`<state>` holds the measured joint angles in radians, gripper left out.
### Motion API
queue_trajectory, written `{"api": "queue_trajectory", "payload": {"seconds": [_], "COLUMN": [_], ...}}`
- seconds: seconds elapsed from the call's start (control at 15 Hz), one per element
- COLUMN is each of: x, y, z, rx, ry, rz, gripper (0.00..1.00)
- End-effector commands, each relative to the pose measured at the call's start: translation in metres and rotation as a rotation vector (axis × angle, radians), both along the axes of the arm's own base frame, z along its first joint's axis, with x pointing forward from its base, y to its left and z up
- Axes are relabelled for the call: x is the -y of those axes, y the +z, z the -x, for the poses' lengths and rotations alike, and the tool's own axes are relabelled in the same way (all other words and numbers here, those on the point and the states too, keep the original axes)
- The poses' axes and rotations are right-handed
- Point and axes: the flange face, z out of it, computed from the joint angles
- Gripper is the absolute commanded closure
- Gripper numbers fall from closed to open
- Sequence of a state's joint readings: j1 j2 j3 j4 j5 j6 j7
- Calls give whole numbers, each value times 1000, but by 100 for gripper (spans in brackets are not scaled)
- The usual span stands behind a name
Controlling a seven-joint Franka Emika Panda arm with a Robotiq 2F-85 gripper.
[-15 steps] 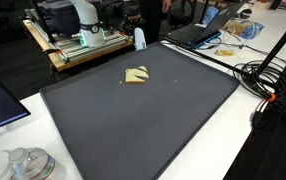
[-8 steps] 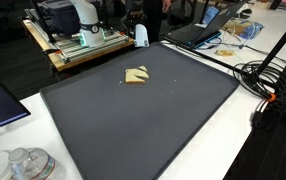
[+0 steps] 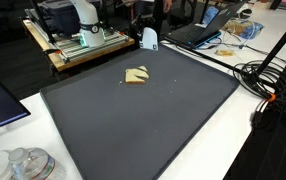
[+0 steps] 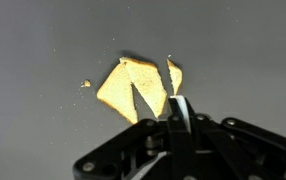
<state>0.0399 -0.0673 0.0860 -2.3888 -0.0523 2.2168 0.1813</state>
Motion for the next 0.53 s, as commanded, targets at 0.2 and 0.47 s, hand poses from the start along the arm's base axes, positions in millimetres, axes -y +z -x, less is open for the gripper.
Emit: {"api": "queue_trajectory", "payload": {"seconds": [0.2,0.47], "x": [42,73], "y": [59,92], "z": [-28,-31], "rx": [-91,-116], "ry": [55,88], "rz": [-10,-35], "gripper": [99,99]}}
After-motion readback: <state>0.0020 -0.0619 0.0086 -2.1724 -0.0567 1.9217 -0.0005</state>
